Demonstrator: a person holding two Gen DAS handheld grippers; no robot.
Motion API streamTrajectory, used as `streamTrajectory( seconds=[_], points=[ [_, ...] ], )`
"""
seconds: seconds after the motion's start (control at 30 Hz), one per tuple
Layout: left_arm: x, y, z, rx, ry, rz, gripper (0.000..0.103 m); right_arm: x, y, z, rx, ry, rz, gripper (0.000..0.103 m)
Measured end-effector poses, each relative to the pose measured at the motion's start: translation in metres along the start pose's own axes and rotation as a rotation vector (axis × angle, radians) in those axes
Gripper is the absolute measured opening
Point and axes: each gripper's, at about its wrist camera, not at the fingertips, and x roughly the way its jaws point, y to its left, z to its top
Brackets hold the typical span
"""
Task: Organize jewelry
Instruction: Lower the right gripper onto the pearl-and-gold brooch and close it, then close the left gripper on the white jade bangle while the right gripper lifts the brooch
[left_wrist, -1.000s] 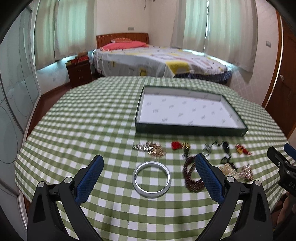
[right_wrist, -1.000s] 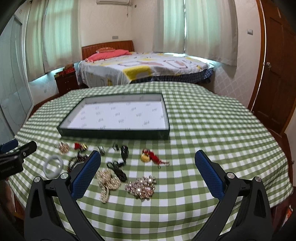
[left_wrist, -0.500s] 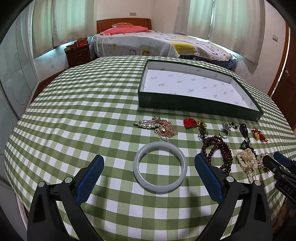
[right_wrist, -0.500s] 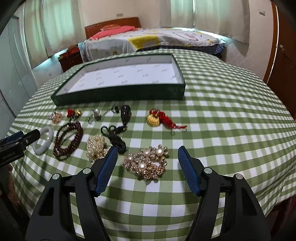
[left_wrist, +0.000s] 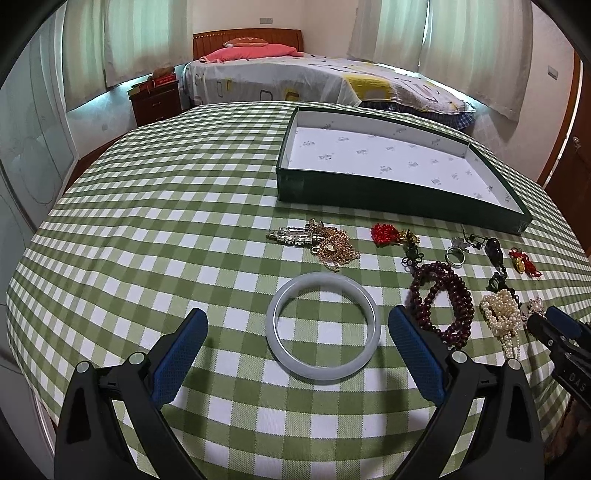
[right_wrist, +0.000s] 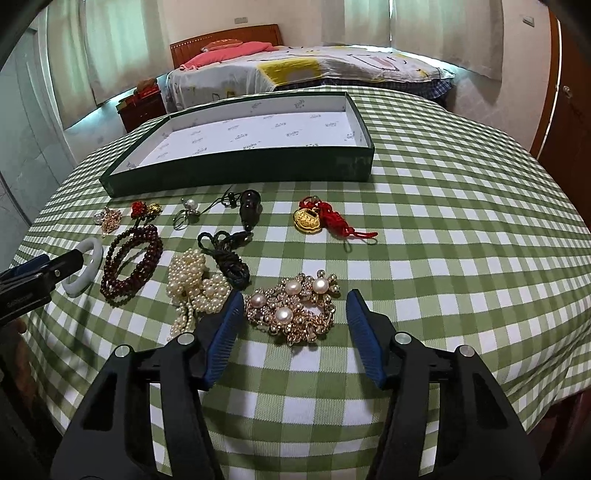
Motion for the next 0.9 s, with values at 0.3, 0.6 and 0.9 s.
streamTrajectory(
  seconds=[0.3, 0.6, 0.9],
  points=[
    [0.0009, 0.0007, -0.0002, 0.001, 0.005, 0.001, 0.095, -0.004, -0.004, -0.0023, 0.022, 0.001, 0.026, 0.04],
    [0.0002, 0.0022, -0.0003, -0.002, 0.004, 0.007, 0.095, -0.0038, -0.0067, -0.001, 0.031, -0.006, 0.047, 0.028],
    [0.0034, 0.002, 0.0014, -0.002, 0.008, 0.011, 0.095, -0.0052, -0.0084, 0.001, 0.04, -0.024, 0.044, 0.027]
  ],
)
